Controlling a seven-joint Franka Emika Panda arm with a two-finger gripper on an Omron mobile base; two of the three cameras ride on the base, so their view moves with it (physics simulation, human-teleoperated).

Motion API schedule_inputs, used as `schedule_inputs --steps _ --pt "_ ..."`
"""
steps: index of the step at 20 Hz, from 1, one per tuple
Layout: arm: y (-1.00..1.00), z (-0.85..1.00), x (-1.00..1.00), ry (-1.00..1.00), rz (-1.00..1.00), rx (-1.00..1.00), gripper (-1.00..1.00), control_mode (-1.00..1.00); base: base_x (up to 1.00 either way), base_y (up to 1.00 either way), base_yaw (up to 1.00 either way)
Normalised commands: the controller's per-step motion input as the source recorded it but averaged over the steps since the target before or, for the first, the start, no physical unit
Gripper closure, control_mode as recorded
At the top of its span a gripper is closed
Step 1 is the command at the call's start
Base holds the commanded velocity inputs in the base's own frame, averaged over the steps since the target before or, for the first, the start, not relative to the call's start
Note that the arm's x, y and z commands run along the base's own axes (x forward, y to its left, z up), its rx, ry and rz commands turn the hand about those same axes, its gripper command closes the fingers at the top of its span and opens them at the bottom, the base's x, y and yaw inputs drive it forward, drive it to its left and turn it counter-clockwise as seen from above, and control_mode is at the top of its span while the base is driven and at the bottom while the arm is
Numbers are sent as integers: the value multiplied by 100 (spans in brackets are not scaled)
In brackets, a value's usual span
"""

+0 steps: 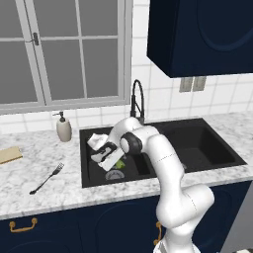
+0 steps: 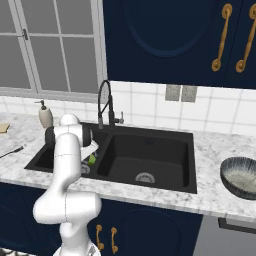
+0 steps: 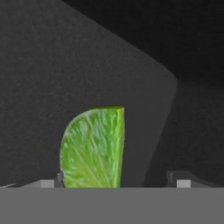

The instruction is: Pick the lemon wedge from the sink and place it in the bowl. Then pick the bowl and place it in the microwave. Then close the microwave door and press the start button.

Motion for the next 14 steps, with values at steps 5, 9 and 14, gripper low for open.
schedule_inputs --steps 5,9,14 --pt "-2 -71 0 0 0 0 100 -100 0 0 0" --pt "2 -53 -2 3 0 -1 100 -100 0 0 0" --pt "0 -12 -66 -2 2 -2 100 -100 0 0 0"
